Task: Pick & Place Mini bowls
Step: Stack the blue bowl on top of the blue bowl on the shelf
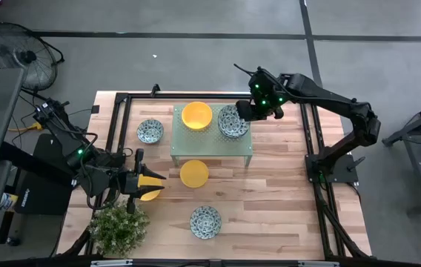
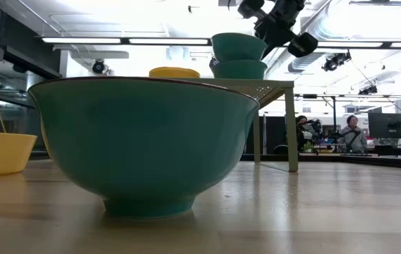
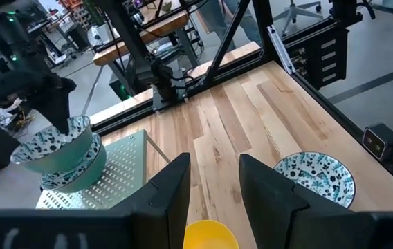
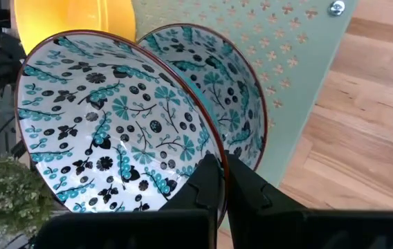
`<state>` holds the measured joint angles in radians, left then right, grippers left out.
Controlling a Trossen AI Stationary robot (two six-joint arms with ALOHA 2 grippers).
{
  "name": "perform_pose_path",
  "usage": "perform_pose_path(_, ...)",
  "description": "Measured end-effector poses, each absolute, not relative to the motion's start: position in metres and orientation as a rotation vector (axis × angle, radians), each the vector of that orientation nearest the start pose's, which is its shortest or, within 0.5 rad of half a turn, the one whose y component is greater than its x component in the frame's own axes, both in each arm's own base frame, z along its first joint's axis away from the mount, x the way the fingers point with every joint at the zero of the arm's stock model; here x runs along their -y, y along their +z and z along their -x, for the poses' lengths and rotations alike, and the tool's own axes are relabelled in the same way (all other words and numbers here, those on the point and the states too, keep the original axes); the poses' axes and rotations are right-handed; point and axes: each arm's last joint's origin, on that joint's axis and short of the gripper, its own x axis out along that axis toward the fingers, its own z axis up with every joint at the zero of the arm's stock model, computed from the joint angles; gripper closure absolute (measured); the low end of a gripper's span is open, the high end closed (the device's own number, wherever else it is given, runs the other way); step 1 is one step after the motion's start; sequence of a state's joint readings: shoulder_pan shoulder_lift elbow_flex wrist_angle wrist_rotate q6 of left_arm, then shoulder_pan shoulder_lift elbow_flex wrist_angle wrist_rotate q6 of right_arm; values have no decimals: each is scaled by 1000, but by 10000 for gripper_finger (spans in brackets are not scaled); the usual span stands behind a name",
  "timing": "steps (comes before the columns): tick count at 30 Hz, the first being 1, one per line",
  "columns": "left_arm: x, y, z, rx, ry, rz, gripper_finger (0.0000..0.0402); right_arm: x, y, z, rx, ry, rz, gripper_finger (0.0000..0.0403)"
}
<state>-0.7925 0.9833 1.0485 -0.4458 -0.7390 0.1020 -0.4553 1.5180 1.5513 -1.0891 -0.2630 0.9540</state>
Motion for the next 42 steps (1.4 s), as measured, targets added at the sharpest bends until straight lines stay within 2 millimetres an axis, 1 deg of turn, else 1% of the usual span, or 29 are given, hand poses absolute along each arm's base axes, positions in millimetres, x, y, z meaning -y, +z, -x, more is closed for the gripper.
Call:
perform_pose_path(9, 127, 366, -152, -274, -70, -365, 280, 126, 343, -278, -868, -702, -1267, 403)
perform_pose_path(13, 127, 366, -152, -274, -70, -365, 280, 127, 342, -277, -859, -730, -1269, 403)
perform_pose_path(18, 127, 366, -152, -274, -70, -365, 280, 125, 340, -274, -898, -755, -1271, 403)
perform_pose_path(26, 127, 366, -152, -274, -71, -365, 280, 125, 340, -273, -912, -749, -1256, 401)
perform_pose_path(36, 127, 366, -152, -274, -71, -364, 280, 125, 340, -273, -915, -741, -1241, 372)
perform_pose_path(42, 127, 366, -152, -275, -72, -365, 280, 125, 340, -273, -915, -735, -1226, 335)
